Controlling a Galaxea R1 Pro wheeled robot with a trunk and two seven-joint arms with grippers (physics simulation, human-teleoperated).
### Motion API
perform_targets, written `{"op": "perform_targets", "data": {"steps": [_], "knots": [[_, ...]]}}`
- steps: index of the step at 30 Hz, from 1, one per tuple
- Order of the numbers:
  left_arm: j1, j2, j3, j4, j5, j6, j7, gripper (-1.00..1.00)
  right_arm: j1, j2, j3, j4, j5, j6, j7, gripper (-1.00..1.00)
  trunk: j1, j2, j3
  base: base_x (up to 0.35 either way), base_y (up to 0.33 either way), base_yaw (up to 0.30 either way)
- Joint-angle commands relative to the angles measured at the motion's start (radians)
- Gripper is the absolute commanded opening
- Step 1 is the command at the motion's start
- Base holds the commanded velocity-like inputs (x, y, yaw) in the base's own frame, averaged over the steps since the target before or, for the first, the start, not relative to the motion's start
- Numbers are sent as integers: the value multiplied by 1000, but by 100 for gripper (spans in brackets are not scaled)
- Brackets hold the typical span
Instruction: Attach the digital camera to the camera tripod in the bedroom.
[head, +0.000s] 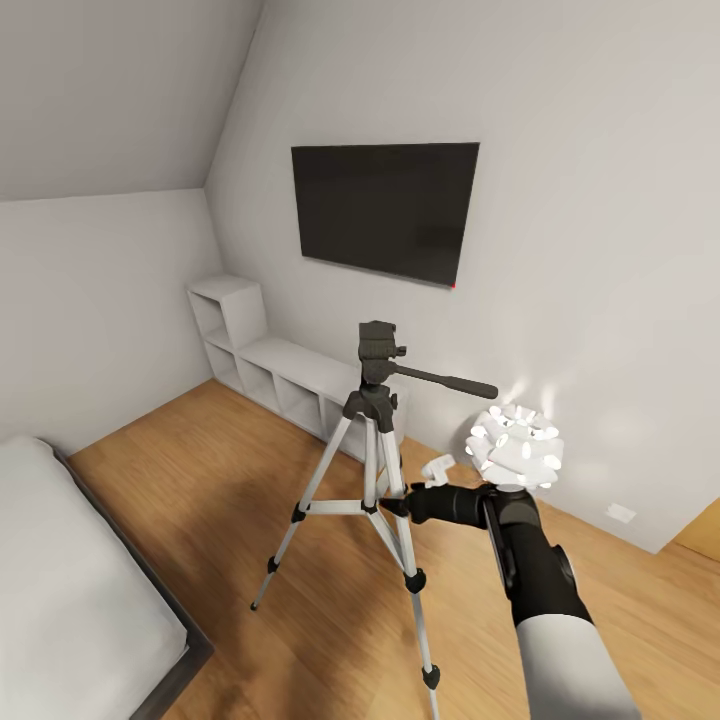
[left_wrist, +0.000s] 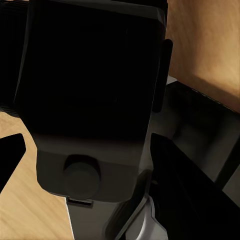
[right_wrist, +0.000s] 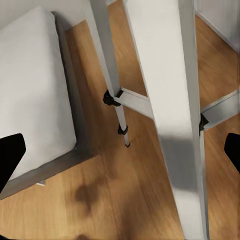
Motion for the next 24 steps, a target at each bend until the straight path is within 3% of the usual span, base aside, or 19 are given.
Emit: {"op": "perform_targets", "data": {"steps": [1,10,11,15,24], "knots": [[-1,0,-8,0,8,-2,-4,-100,-1,5,-4,-1,7,3,3,100,1,-2,-2,0,0,0],[-1,0,-9,0,8,-2,-4,-100,-1,13,-4,0,5,0,-48,100,1,-2,-2,0,0,0],[-1,0,-9,0,8,-2,-4,-100,-1,14,-4,0,4,0,-202,100,1,-2,-2,0,0,0],[-1,0,-10,0,8,-2,-4,-100,-1,15,-4,0,-27,-12,-274,100,1,-2,-2,0,0,0],[-1,0,-9,0,8,-2,-4,-100,-1,15,-4,1,-54,-20,-324,100,1,-2,-2,0,0,0]]}}
